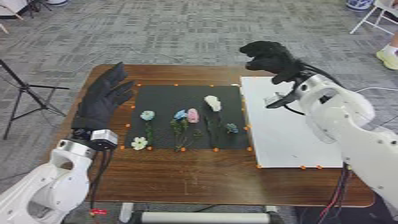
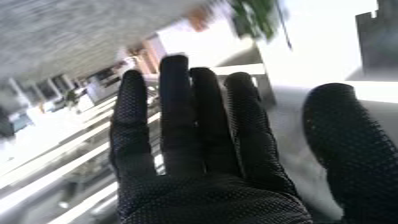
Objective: Arrange flowers
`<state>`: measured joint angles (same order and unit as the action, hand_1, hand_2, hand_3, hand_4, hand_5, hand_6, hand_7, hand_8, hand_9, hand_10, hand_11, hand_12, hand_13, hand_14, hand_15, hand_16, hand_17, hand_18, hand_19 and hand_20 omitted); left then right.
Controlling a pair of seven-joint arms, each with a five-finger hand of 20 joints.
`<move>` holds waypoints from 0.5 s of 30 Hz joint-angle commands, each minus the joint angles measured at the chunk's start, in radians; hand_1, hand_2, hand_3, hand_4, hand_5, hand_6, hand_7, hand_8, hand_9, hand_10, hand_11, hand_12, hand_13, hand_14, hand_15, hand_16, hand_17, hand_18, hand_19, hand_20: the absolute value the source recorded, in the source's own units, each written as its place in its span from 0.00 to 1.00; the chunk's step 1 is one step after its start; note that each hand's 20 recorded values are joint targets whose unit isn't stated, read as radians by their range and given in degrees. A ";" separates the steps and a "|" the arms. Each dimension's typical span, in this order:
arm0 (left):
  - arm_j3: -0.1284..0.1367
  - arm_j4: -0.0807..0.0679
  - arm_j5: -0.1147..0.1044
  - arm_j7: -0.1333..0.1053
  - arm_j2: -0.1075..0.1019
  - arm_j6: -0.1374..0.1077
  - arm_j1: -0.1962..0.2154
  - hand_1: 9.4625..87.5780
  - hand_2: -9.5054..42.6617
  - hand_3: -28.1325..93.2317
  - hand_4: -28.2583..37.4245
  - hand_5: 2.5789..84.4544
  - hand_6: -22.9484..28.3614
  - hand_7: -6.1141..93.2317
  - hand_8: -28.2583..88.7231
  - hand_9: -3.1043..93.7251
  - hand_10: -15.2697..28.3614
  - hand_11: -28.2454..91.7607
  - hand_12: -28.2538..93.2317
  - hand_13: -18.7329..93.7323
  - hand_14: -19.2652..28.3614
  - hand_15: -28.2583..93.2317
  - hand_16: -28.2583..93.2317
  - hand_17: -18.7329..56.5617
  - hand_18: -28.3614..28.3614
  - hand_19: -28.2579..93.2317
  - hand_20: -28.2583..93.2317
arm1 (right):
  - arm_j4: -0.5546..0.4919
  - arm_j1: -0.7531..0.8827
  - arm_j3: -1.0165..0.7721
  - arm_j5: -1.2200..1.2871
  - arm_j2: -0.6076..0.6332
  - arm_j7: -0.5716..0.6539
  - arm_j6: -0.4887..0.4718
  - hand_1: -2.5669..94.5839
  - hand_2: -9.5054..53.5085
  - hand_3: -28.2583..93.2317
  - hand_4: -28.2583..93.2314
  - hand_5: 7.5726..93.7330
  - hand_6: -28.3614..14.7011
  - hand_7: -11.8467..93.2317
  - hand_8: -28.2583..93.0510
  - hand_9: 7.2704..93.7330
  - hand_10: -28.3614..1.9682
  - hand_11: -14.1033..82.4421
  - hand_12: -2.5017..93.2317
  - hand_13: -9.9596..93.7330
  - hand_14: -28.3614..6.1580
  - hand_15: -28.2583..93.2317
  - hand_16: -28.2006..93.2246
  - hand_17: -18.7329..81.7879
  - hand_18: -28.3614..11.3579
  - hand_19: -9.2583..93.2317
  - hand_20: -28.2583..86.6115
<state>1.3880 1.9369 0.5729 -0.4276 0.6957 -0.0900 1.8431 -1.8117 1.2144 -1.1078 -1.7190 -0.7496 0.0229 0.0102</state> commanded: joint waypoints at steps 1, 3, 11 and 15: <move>0.052 0.033 0.128 0.048 0.073 -0.052 0.085 0.23 0.11 0.77 0.04 0.26 0.48 0.22 0.18 0.23 0.59 0.35 0.39 0.32 0.68 0.43 0.29 0.11 0.83 0.53 0.33 | -0.081 0.452 -0.506 0.634 -0.007 -0.123 -0.258 0.16 0.25 0.88 0.05 0.30 0.60 0.20 0.17 0.30 0.50 0.20 0.26 0.31 0.48 0.31 0.51 0.20 0.16 0.47 0.46; 0.055 0.038 0.147 0.053 0.079 -0.061 0.095 0.24 0.10 0.77 0.05 0.26 0.49 0.22 0.17 0.23 0.59 0.35 0.39 0.32 0.68 0.43 0.29 0.11 0.81 0.52 0.33 | -0.097 0.513 -0.548 0.728 -0.023 -0.156 -0.253 0.15 0.21 0.88 0.05 0.30 0.60 0.19 0.18 0.29 0.52 0.18 0.25 0.31 0.48 0.25 0.53 0.19 0.17 0.43 0.43; 0.076 0.056 0.199 0.079 0.135 -0.057 0.145 0.25 0.08 0.77 0.05 0.27 0.50 0.22 0.17 0.23 0.60 0.36 0.38 0.31 0.68 0.42 0.28 0.12 0.80 0.52 0.33 | -0.150 0.654 -0.613 0.847 -0.104 -0.182 -0.212 0.15 0.13 0.88 0.05 0.30 0.55 0.19 0.18 0.29 0.51 0.17 0.26 0.31 0.49 0.23 0.54 0.20 0.20 0.40 0.41; 0.093 0.080 0.263 0.102 0.165 -0.060 0.183 0.25 0.07 0.77 0.05 0.27 0.49 0.23 0.17 0.23 0.60 0.36 0.38 0.30 0.68 0.42 0.28 0.11 0.82 0.52 0.33 | -0.177 0.706 -0.638 0.836 -0.144 -0.157 -0.248 0.15 0.13 0.88 0.04 0.26 0.55 0.17 0.18 0.24 0.53 0.15 0.25 0.28 0.50 0.21 0.54 0.19 0.21 0.37 0.40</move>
<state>1.4620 1.9808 0.7606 -0.3601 0.7983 -0.1438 1.9644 -1.9568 1.8265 -1.7288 -0.9700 -0.8376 -0.1325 -0.1883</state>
